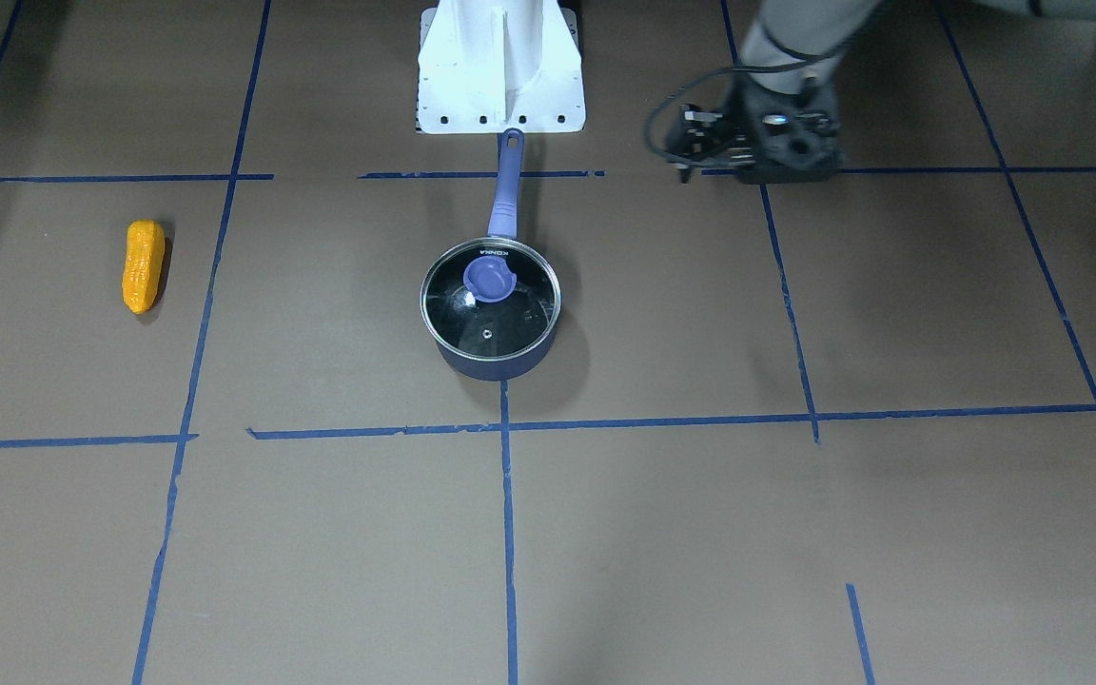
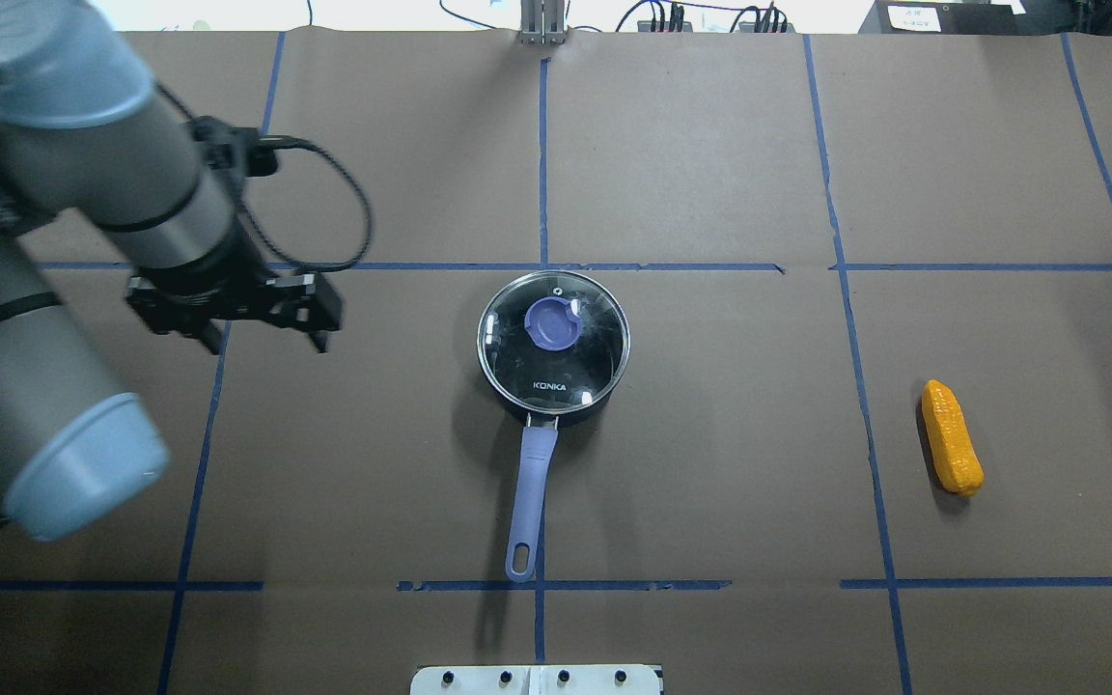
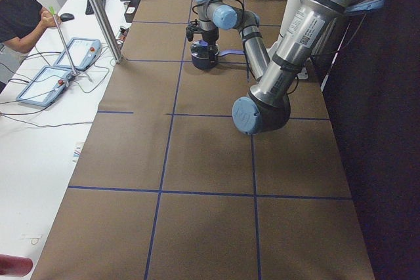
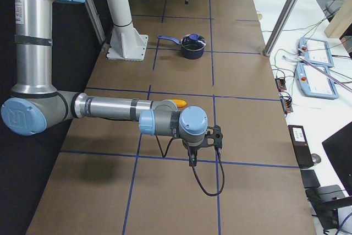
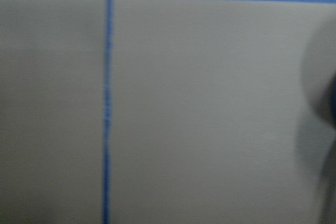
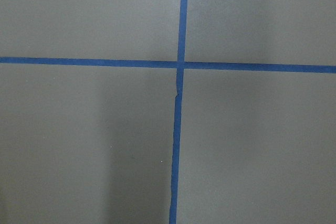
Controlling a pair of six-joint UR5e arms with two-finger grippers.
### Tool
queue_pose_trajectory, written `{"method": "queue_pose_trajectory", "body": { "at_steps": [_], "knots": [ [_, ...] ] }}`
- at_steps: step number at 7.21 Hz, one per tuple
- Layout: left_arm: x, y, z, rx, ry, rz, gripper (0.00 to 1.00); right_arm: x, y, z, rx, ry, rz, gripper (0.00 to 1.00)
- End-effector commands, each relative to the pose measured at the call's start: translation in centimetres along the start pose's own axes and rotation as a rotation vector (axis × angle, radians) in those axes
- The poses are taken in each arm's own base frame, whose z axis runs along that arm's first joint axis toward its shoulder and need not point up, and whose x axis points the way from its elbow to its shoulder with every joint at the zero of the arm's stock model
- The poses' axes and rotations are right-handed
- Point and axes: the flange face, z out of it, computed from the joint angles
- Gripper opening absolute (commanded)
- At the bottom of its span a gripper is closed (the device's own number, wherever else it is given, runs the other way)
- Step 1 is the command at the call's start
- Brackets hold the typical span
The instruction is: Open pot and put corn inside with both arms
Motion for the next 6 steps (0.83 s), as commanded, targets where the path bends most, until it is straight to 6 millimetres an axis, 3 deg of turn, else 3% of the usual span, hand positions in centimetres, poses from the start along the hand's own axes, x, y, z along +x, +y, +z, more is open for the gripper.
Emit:
{"method": "queue_pose_trajectory", "body": {
  "at_steps": [1,3,4,5,6],
  "knots": [
    [10.5,-2.3,-0.1,-0.003,0.016,-0.045,1.0,0.1,0.0,0.1,-0.002,0.008,0.002,1.0],
    [17.5,-3.1,3.4,-0.002,0.105,-0.066,1.0,0.3,-0.1,0.0,-0.003,0.039,-0.003,1.0],
    [20.5,-3.2,3.9,0.019,0.101,-0.069,1.0,0.1,-0.2,-0.2,0.0,0.038,-0.005,1.0],
    [23.0,-2.4,5.1,0.015,0.084,-0.052,1.0,-0.1,-0.2,-0.3,0.003,0.035,-0.005,1.0],
    [23.1,-2.9,5.7,0.02,0.091,-0.049,1.0,-1.1,-1.0,-1.0,0.018,0.028,0.003,1.0]
  ]
}}
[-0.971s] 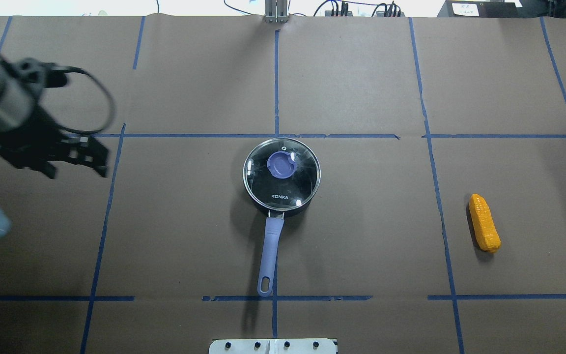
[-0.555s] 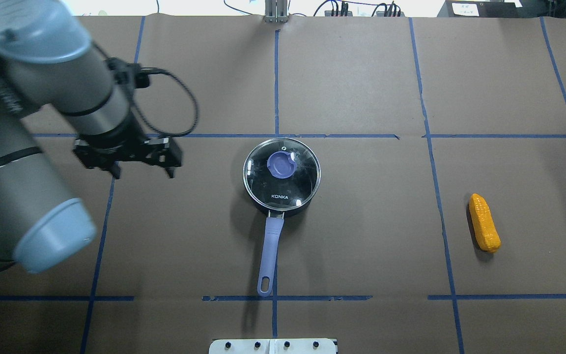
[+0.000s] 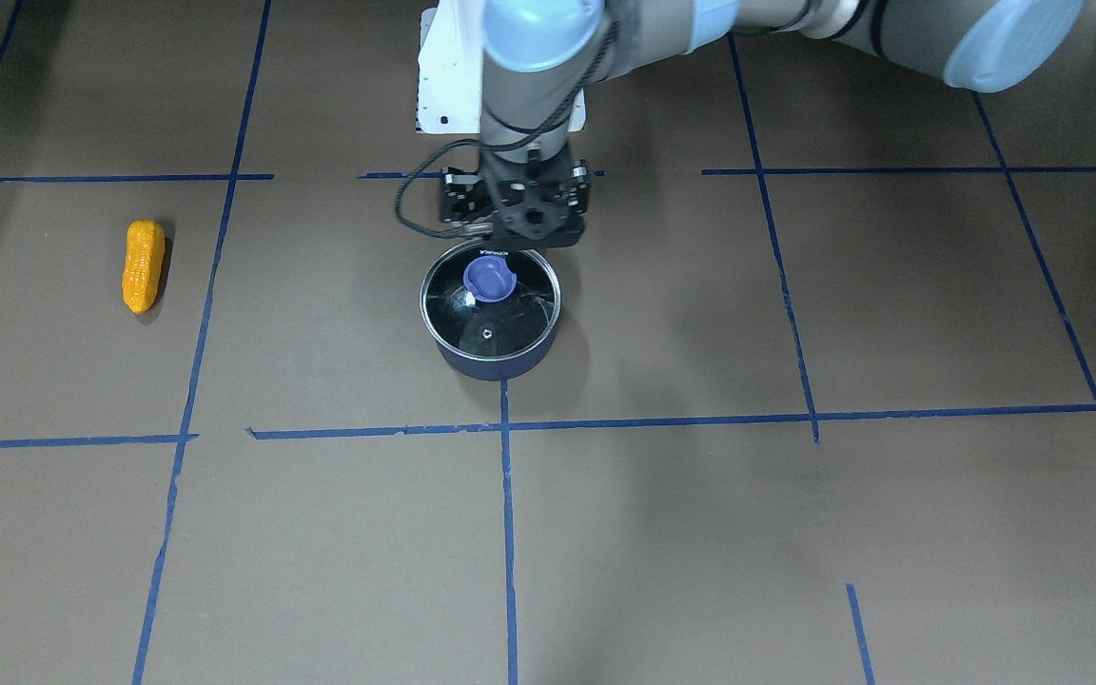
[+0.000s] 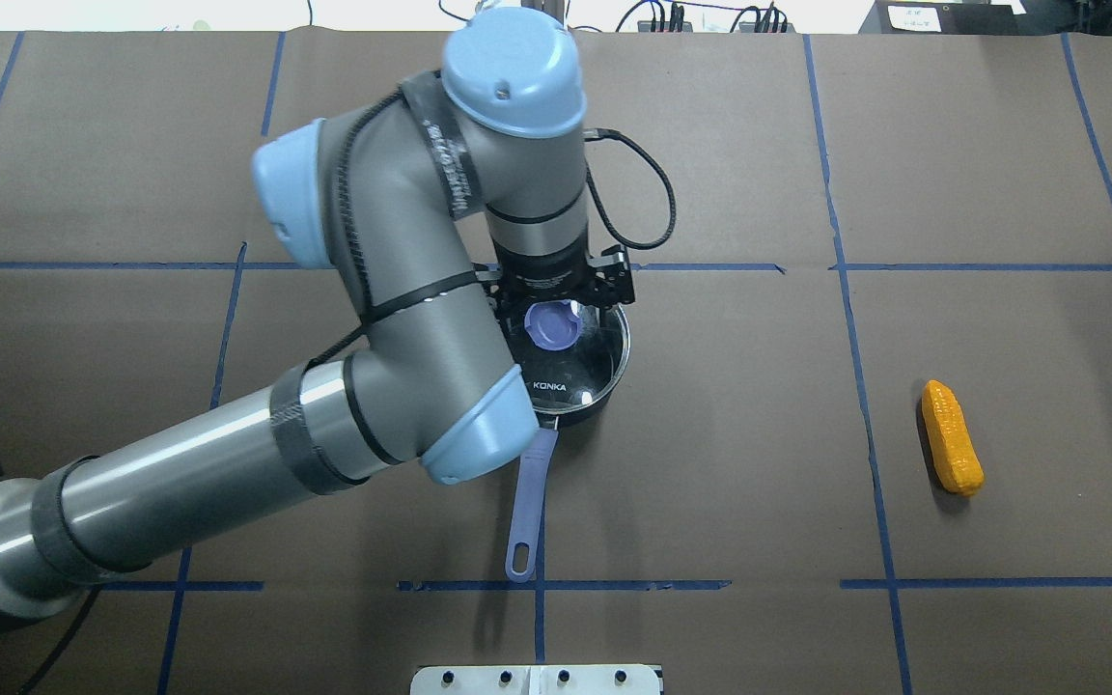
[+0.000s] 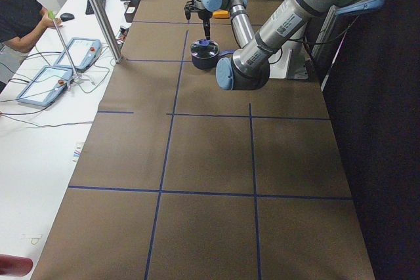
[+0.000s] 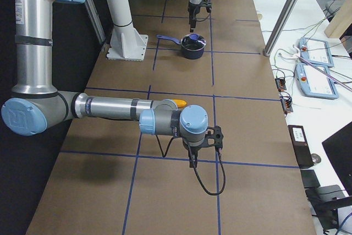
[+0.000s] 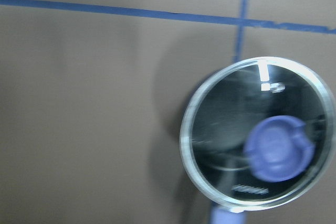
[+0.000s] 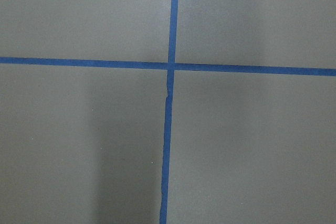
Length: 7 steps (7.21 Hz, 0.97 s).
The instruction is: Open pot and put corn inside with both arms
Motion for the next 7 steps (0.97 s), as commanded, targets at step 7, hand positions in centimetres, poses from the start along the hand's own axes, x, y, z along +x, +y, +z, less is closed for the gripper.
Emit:
{"method": "queue_pose_trajectory", "body": {
  "at_steps": [7],
  "knots": [
    [-0.7,-1.3,3.8,0.005,-0.008,0.004,1.0,-14.3,-4.4,-2.0,0.035,-0.05,0.039,0.99]
  ]
}}
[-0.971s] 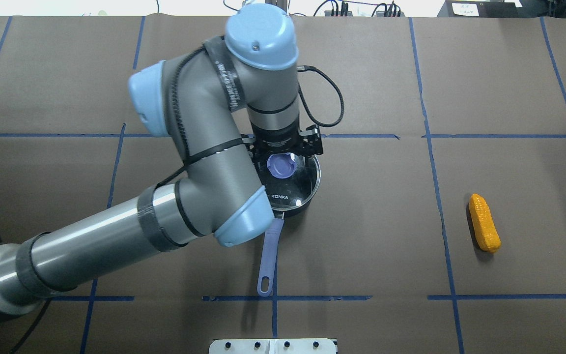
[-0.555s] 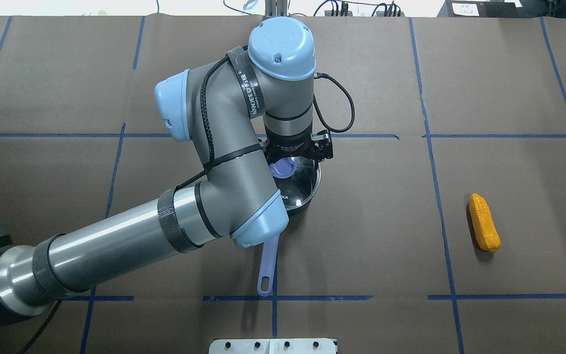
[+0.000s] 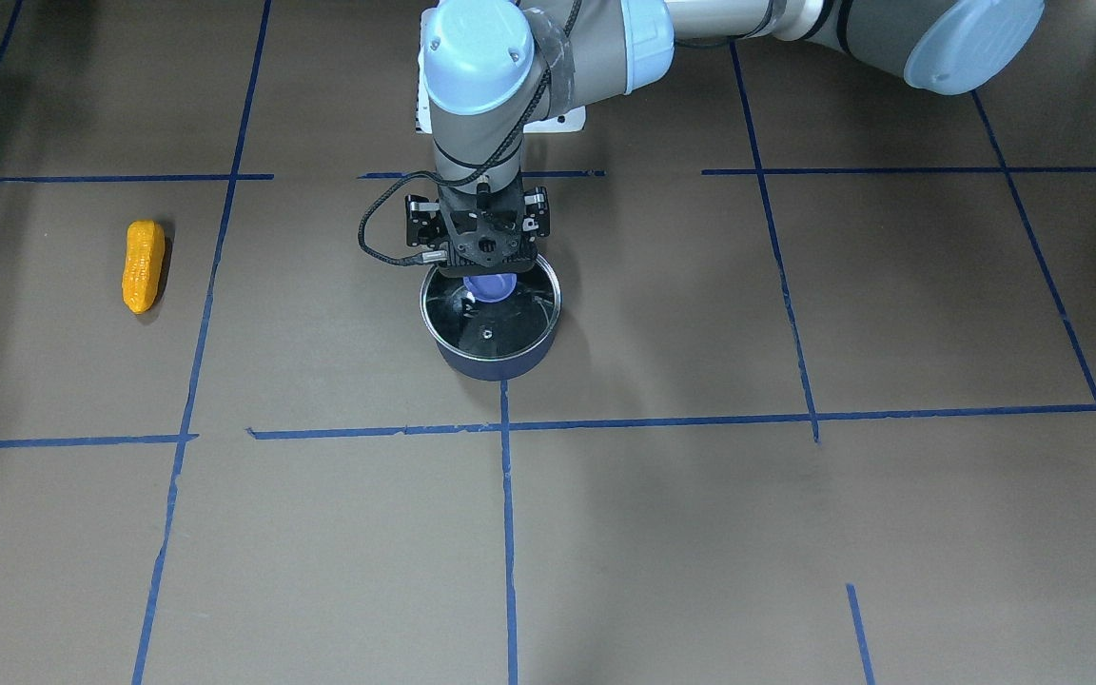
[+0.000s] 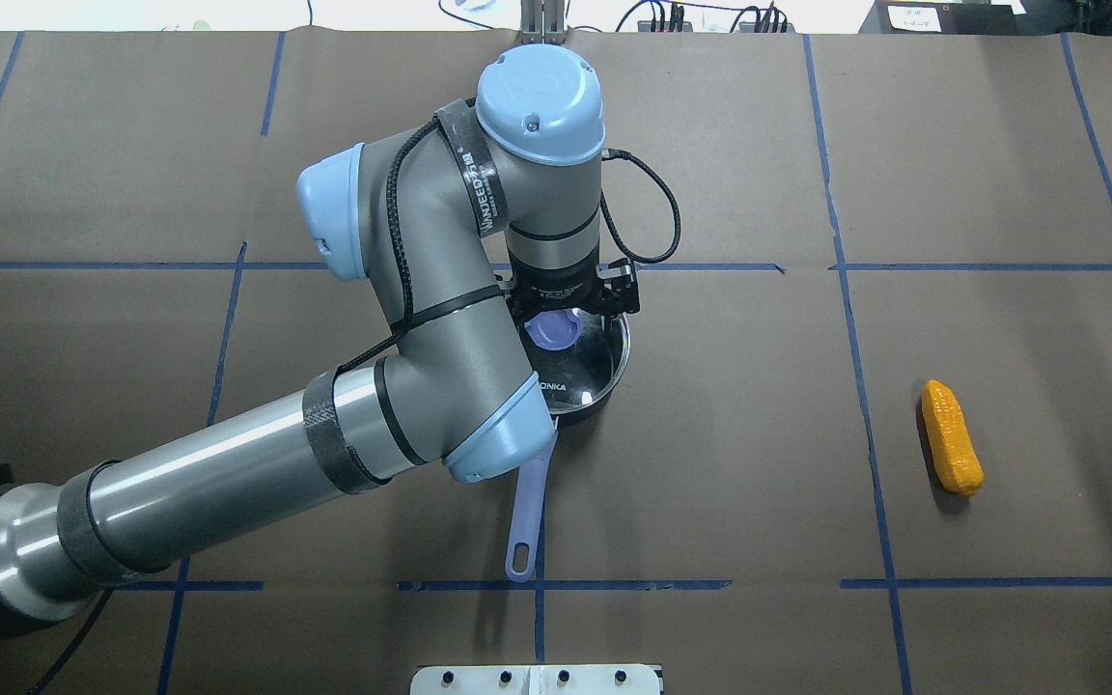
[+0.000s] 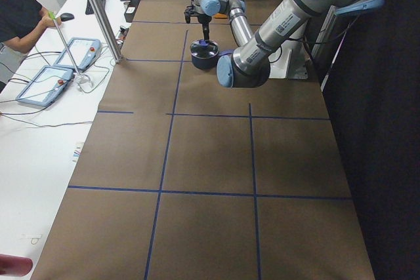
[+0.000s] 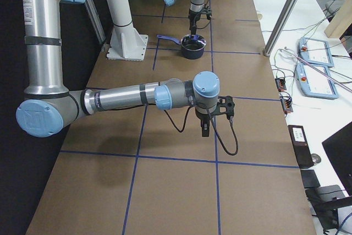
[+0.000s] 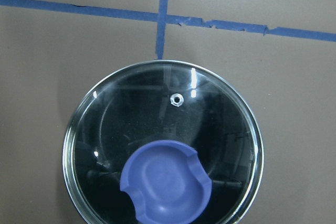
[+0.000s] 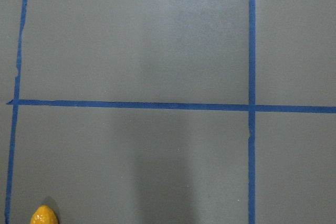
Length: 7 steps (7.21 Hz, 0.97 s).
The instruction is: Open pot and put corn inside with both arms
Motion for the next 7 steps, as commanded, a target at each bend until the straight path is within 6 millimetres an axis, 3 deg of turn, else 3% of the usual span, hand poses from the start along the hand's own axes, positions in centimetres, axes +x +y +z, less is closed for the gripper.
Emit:
{"method": "queue_pose_trajectory", "body": {
  "at_steps": [1,5,7],
  "knots": [
    [-0.48,-0.75,1.55,0.005,0.013,0.003,1.0,-3.9,0.15,1.15,-0.023,-0.006,0.022,0.99],
    [-0.48,-0.99,2.22,0.003,0.012,0.002,0.99,-4.7,0.17,1.56,-0.03,-0.006,0.009,0.99],
    [-0.59,-1.04,2.38,0.002,0.008,-0.002,0.88,-4.74,0.17,1.61,-0.031,-0.004,0.008,0.99]
  ]
}}
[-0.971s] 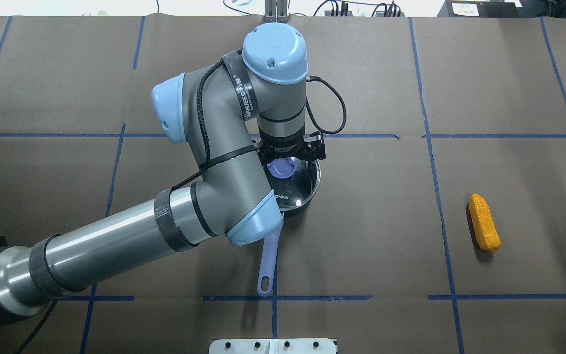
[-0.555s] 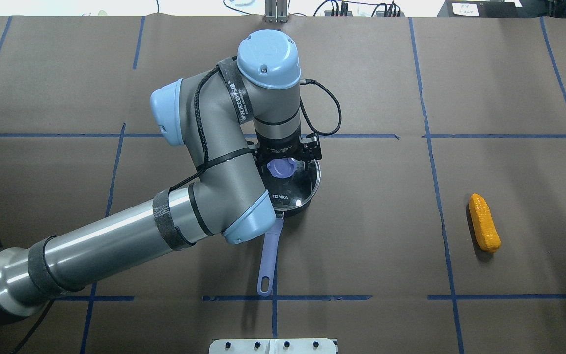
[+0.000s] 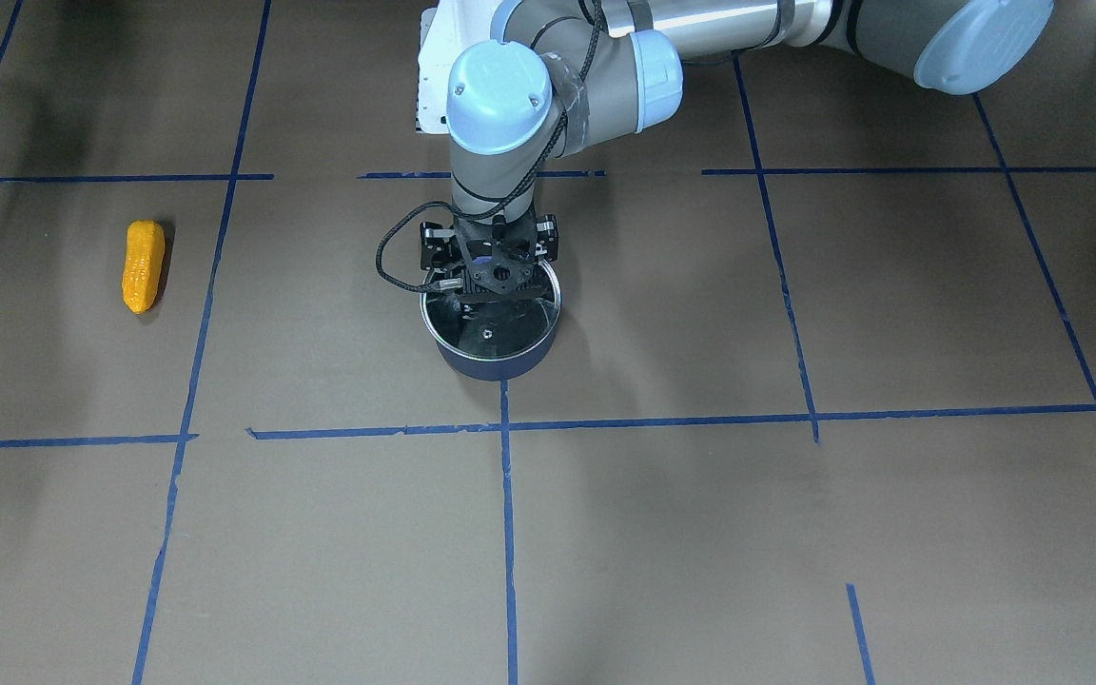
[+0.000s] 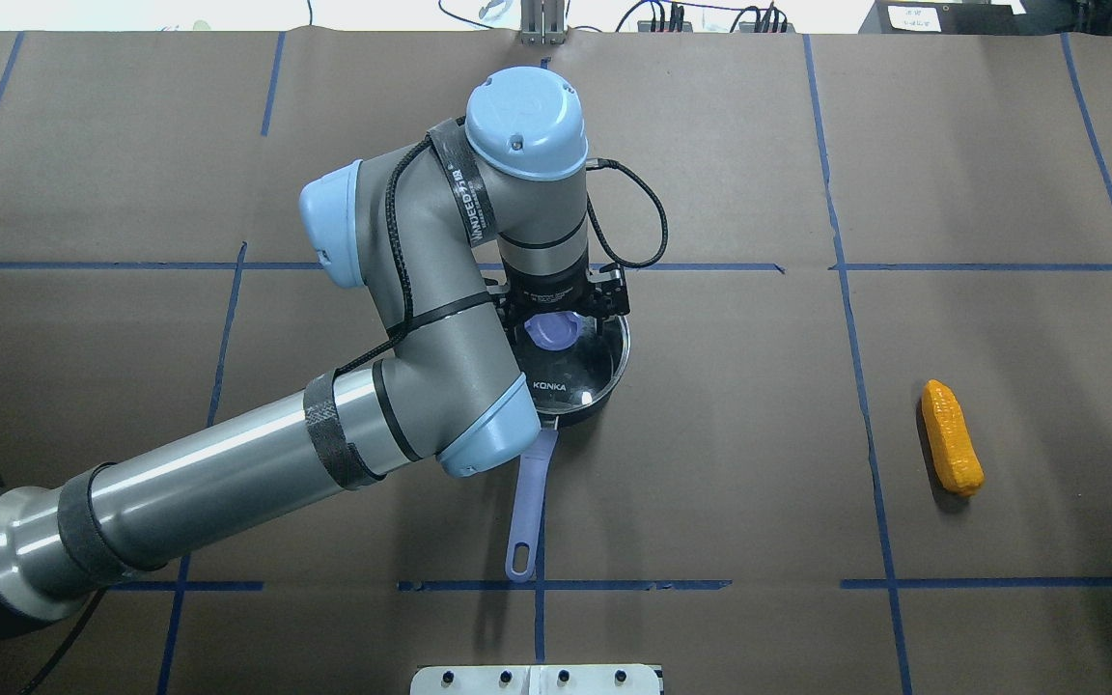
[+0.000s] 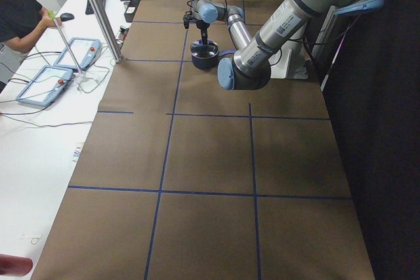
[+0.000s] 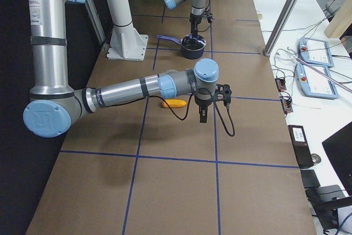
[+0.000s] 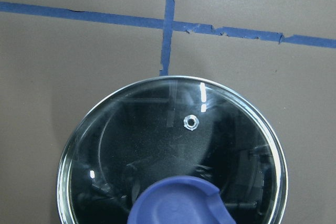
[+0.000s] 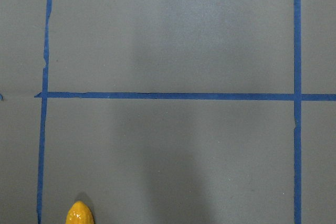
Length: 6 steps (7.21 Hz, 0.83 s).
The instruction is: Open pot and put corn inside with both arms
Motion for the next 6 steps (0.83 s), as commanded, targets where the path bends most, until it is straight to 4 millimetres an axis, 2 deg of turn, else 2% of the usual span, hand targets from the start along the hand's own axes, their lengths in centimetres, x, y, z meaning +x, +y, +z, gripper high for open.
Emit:
{"method": "queue_pose_trajectory", "body": {
  "at_steps": [1,2,3,6],
  "knots": [
    [-0.09,-0.08,0.21,-0.001,-0.006,-0.004,0.8,-0.05,0.0,0.04,-0.001,-0.001,-0.001,0.99],
    [-0.21,-0.29,0.41,-0.001,-0.011,-0.008,0.74,-0.09,0.01,-0.01,0.0,0.0,-0.002,0.99],
    [-0.26,-0.39,0.36,0.0,-0.012,-0.011,0.63,-0.09,0.01,-0.01,0.0,0.0,-0.002,0.99],
    [-0.36,-0.6,0.06,0.004,-0.01,-0.013,0.23,-0.24,0.02,-0.16,0.004,0.002,-0.005,0.99]
  ]
}}
